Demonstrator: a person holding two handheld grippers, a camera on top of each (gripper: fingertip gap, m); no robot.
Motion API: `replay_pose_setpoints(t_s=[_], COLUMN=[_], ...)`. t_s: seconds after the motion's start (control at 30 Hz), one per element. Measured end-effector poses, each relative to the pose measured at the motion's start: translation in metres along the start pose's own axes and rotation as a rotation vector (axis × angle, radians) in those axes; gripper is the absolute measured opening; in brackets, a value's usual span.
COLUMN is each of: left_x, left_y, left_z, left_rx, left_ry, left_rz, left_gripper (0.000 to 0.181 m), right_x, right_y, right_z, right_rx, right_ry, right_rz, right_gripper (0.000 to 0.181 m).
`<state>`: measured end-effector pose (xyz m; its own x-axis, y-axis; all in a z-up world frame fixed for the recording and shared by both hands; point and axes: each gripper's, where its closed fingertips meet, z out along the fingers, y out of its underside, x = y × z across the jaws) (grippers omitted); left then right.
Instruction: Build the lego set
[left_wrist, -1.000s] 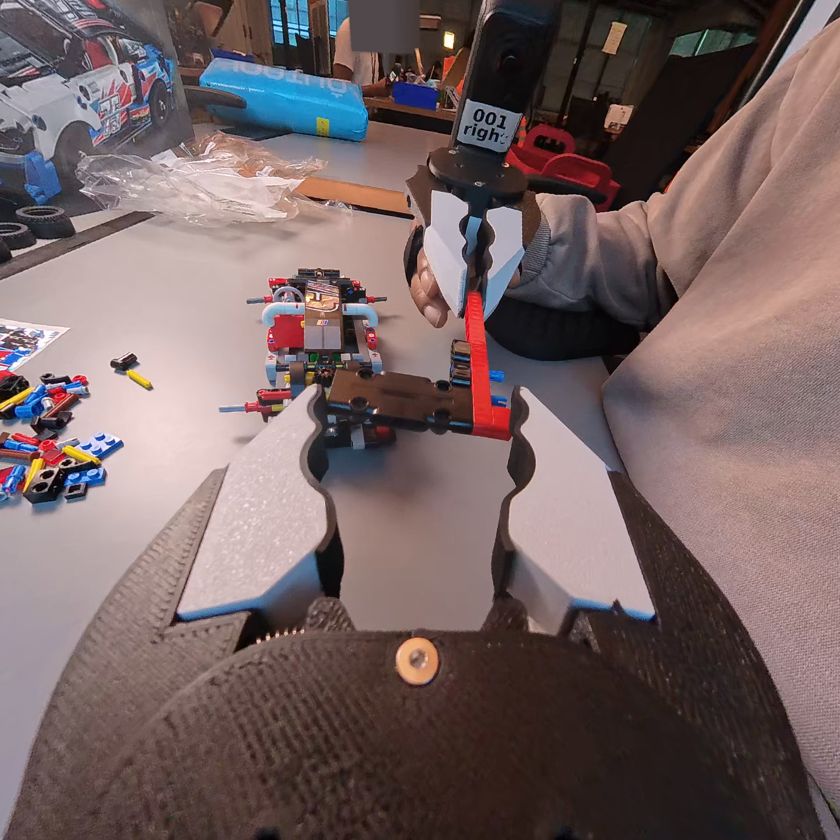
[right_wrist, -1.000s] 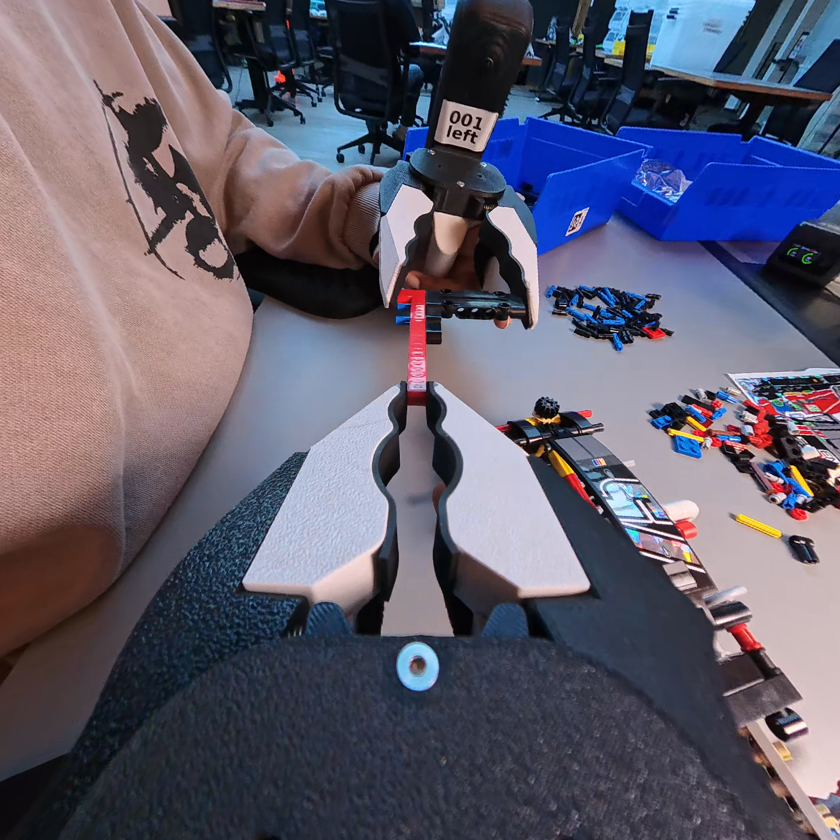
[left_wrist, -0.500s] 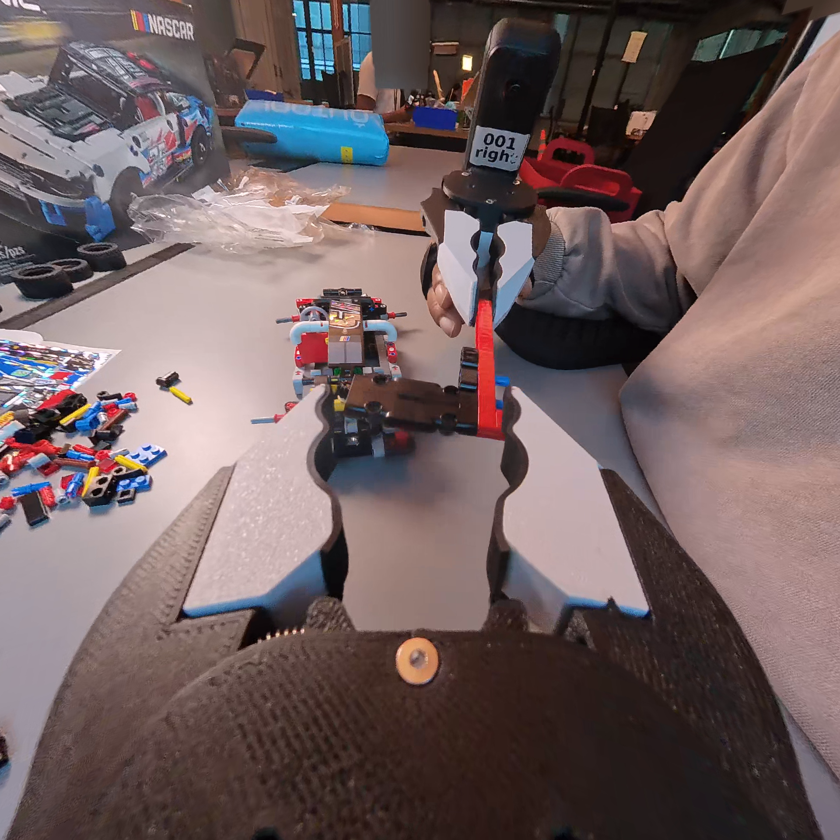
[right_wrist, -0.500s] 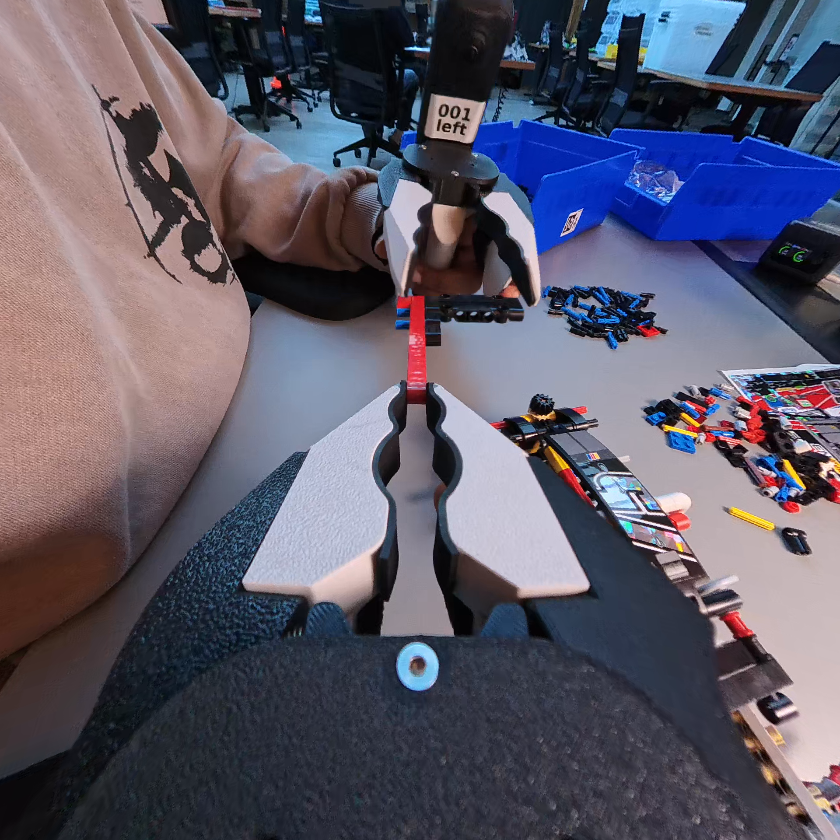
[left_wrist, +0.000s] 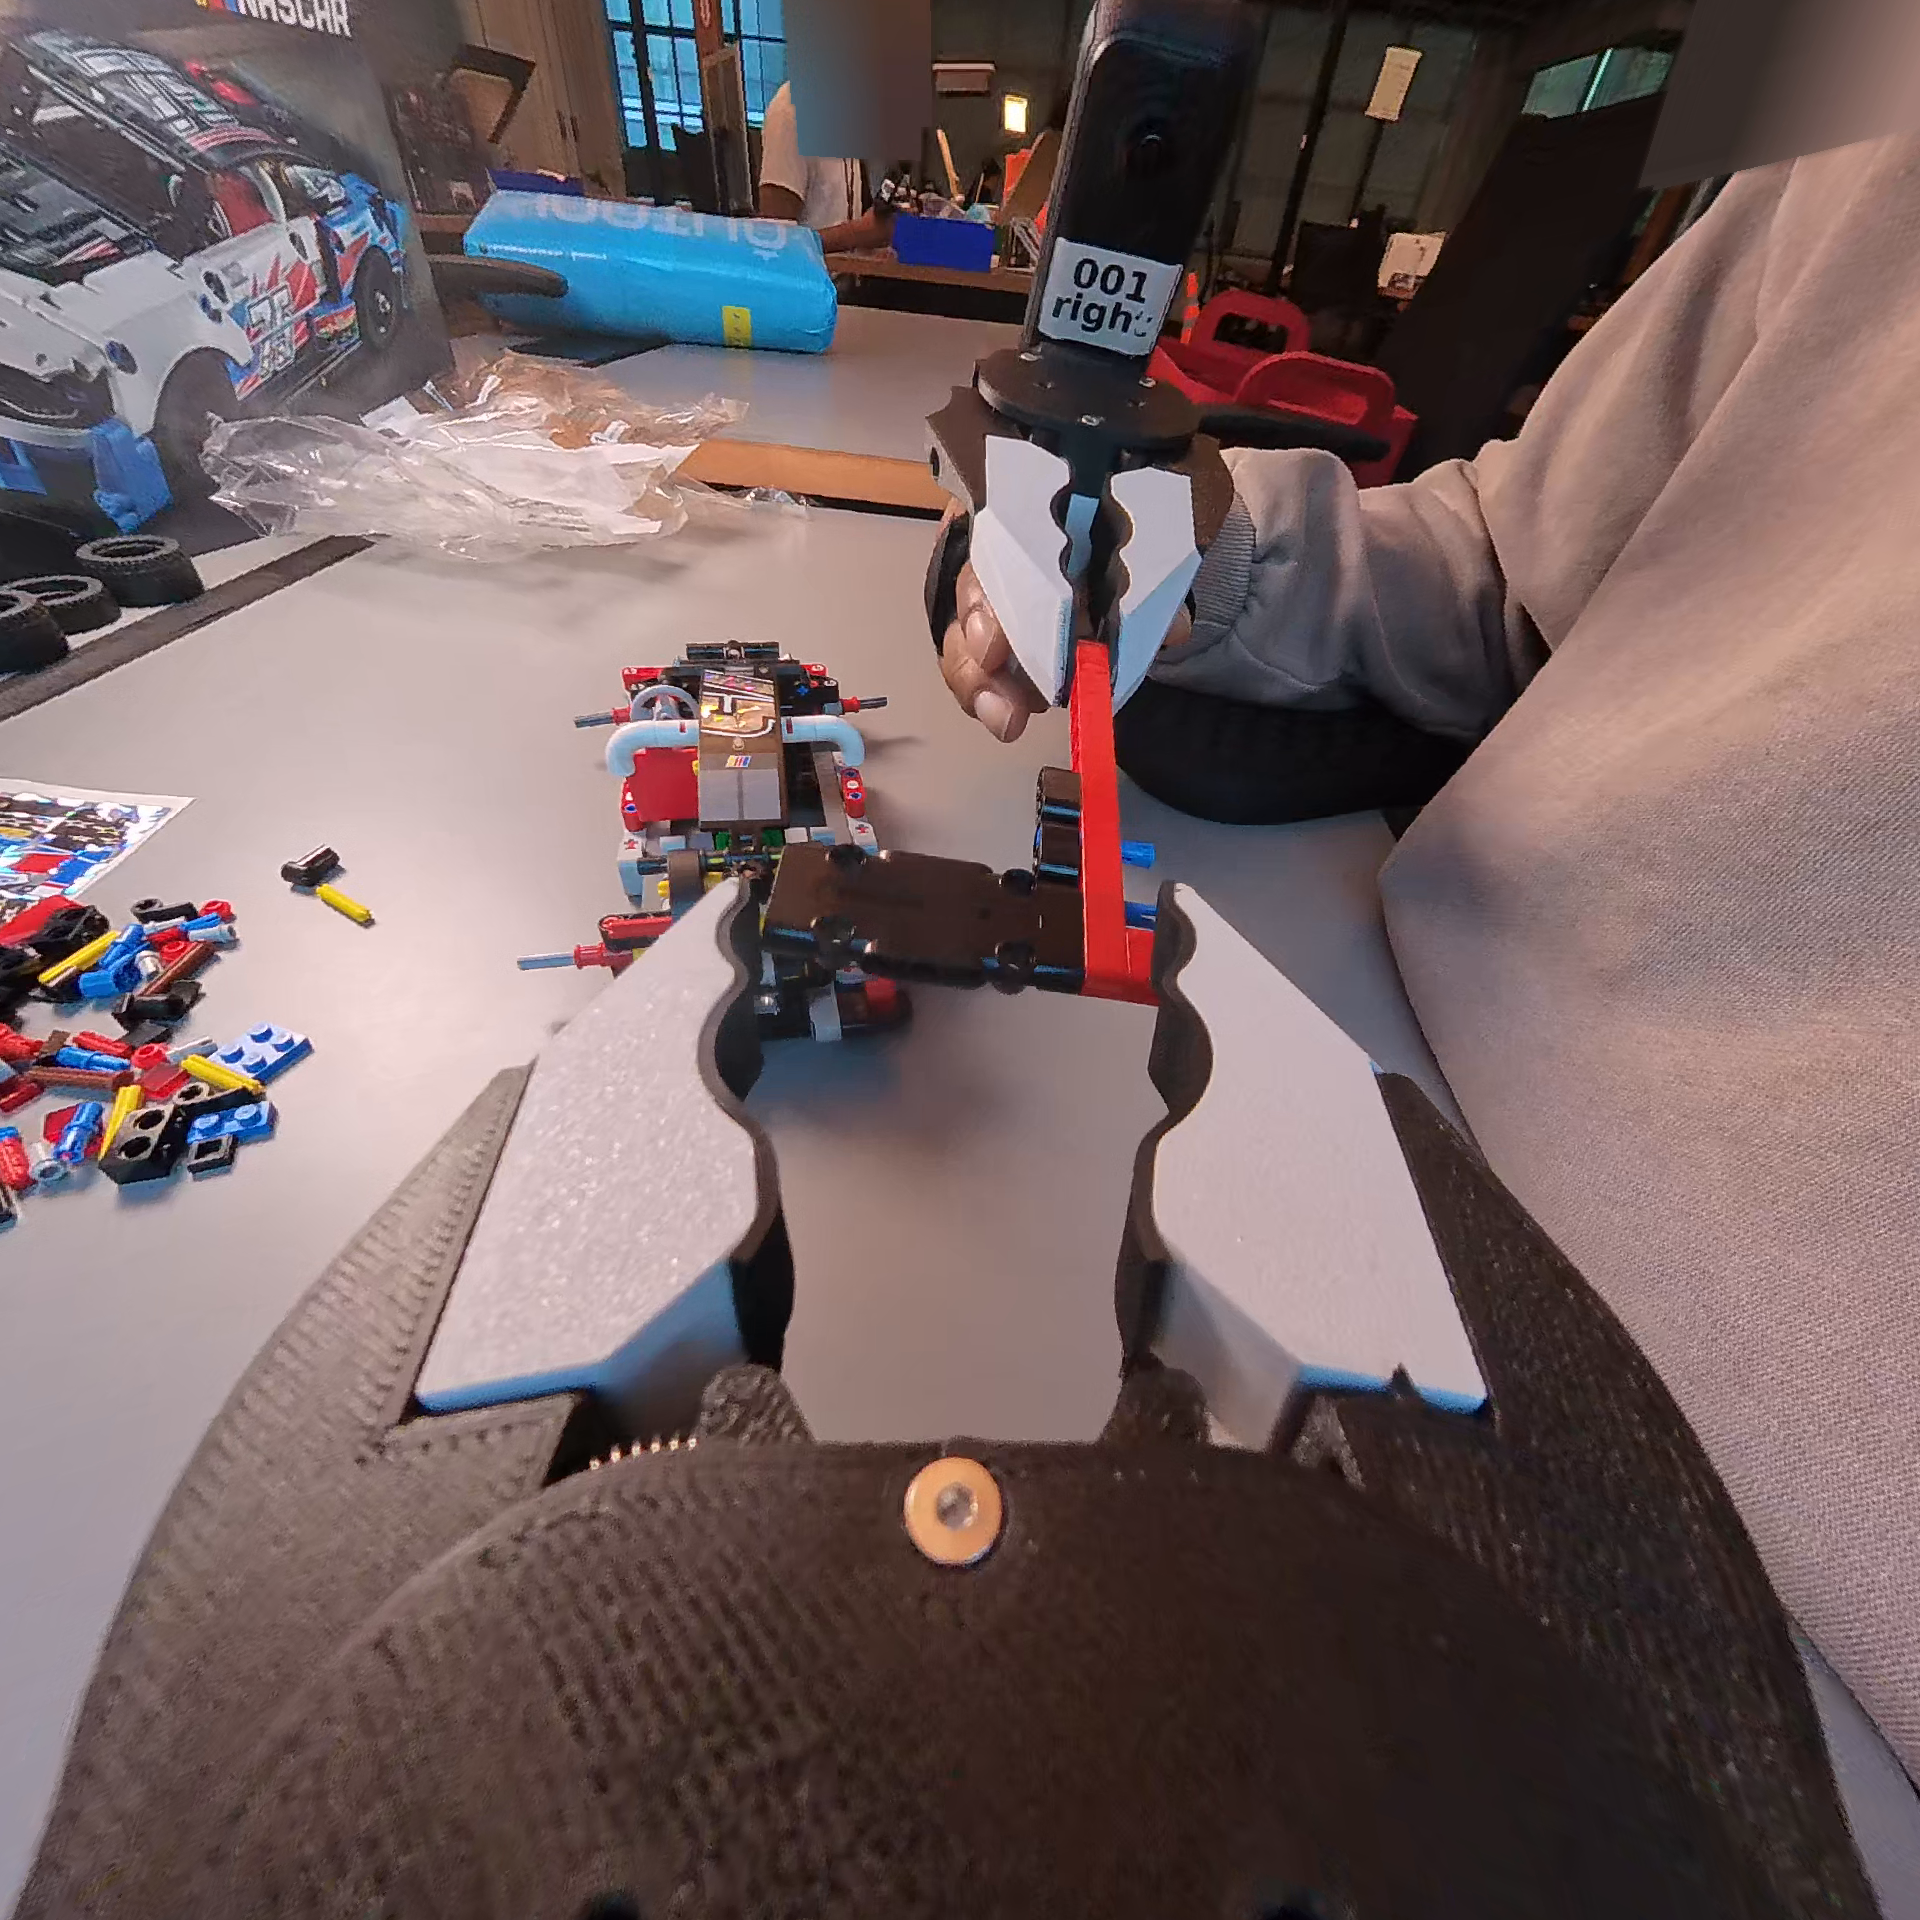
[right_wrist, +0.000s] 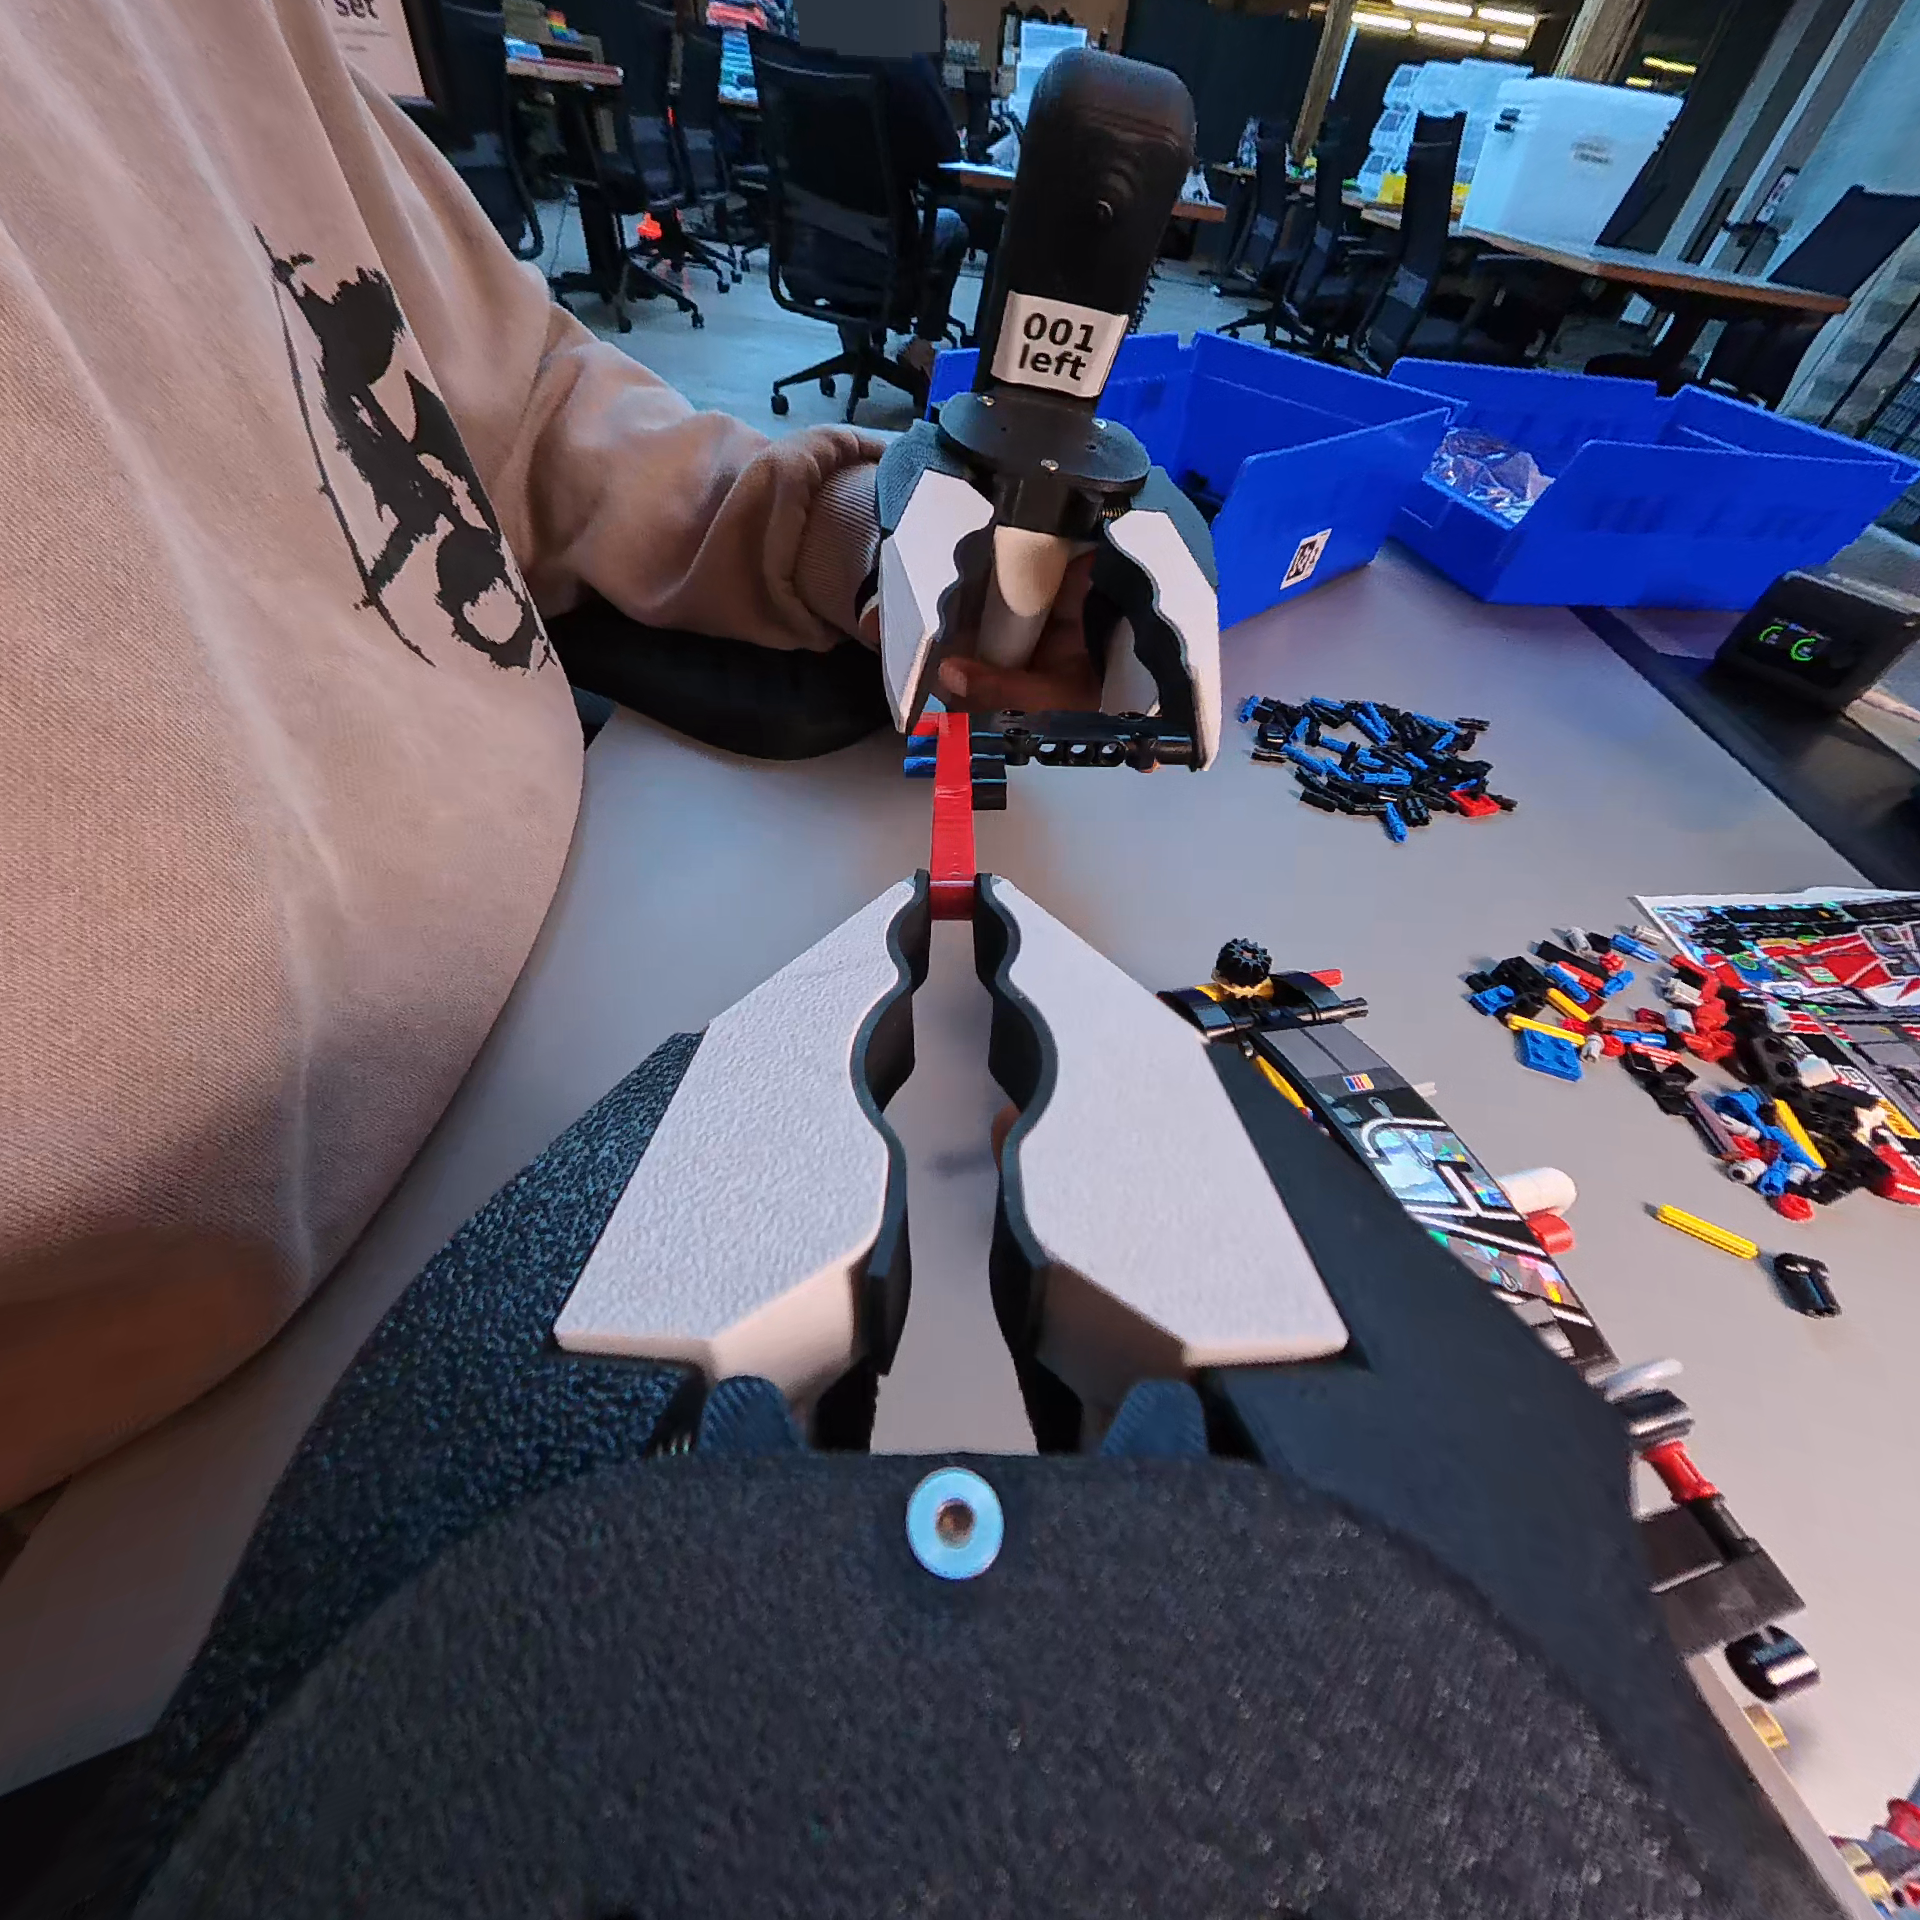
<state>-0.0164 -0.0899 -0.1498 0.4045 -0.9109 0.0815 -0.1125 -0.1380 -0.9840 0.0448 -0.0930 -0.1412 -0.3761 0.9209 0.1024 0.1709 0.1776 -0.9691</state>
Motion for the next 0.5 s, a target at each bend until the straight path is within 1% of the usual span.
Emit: replay_pose_setpoints(t_s=[0.13,0.2,0.27,0.37,0.5], left_x=[0.004,0.007,0.006,0.004,0.000], left_y=[0.002,0.004,0.004,0.004,0.013], left_z=[0.001,0.003,0.003,0.002,0.004], left_rx=[-0.009,-0.020,-0.024,-0.032,-0.106], left_ry=[0.028,0.042,0.024,0.010,-0.013], left_rz=[-0.013,-0.006,0.016,0.035,0.041], left_gripper=[0.087,0.086,0.081,0.080,0.080], right_x=[-0.001,-0.001,-0.002,-0.001,0.001], right_y=[-0.002,-0.001,-0.001,0.000,0.009], right_z=[0.000,0.000,0.000,0.001,0.001], right_rx=[0.010,0.010,0.017,0.022,-0.014], right_ry=[-0.007,-0.007,-0.016,-0.017,-0.024], right_rz=[-0.001,0.002,0.013,0.030,0.072], right_gripper=[0.005,0.005,0.005,0.005,0.006])
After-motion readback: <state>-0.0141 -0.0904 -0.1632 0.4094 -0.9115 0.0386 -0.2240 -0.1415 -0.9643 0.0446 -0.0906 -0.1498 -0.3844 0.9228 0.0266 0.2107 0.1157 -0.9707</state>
